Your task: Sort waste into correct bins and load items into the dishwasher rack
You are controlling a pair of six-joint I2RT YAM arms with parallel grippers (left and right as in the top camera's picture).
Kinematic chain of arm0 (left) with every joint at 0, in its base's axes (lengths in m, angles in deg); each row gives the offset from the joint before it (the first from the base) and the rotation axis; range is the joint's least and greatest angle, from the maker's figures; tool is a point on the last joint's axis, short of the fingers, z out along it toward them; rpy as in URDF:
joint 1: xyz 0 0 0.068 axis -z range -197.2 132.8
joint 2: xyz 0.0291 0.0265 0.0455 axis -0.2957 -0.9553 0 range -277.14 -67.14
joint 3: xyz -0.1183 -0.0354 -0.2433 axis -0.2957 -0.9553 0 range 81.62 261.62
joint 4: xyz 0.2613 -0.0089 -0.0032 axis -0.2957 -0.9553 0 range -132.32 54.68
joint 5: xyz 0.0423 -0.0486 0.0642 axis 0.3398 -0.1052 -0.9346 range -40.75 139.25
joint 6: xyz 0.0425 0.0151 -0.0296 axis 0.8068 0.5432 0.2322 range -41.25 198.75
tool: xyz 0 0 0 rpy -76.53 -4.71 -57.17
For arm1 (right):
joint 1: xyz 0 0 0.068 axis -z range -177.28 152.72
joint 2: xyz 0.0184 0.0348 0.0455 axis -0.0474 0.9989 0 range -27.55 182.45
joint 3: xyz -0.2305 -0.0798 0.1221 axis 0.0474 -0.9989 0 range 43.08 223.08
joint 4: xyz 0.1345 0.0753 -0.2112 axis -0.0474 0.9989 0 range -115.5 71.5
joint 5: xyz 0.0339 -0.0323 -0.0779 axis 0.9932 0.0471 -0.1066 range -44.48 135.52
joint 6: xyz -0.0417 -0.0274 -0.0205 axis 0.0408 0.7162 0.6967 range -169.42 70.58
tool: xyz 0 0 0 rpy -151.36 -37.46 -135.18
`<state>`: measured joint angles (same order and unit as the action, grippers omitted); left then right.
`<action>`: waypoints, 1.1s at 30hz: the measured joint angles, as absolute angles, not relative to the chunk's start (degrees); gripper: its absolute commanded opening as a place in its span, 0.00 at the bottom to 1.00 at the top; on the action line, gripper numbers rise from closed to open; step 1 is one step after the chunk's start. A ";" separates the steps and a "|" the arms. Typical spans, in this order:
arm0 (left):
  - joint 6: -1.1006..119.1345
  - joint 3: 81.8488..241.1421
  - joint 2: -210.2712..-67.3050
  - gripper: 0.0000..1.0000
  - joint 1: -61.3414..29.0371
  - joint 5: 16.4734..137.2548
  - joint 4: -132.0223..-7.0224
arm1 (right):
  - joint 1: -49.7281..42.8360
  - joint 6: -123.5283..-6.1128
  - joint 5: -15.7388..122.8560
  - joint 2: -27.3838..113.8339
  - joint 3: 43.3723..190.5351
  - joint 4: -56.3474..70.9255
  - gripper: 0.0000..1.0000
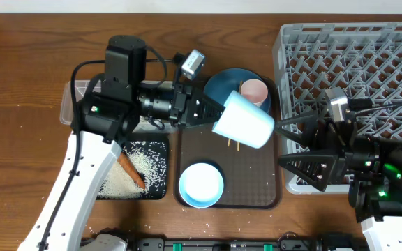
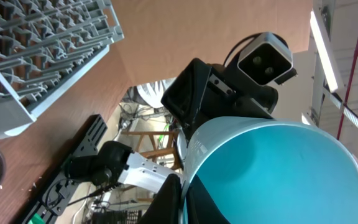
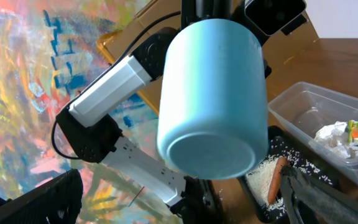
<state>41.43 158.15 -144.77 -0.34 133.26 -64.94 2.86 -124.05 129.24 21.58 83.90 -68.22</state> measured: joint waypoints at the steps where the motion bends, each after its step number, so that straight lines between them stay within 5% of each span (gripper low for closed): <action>1: 41.48 158.15 -144.77 0.06 -0.03 133.26 -64.94 | 2.68 -124.05 129.22 21.58 83.90 -68.19 0.99; 16: 41.72 158.15 -144.77 0.06 3.51 132.45 -64.88 | -1.01 -122.65 126.92 24.02 83.90 -68.22 0.84; 22: 41.72 158.15 -144.77 0.06 4.45 130.24 -64.90 | -1.25 -121.17 125.35 25.36 83.90 -68.26 0.67; 33: 42.81 158.15 -144.77 0.06 4.45 127.66 -64.88 | -2.19 -120.53 124.12 26.30 83.90 -67.76 0.69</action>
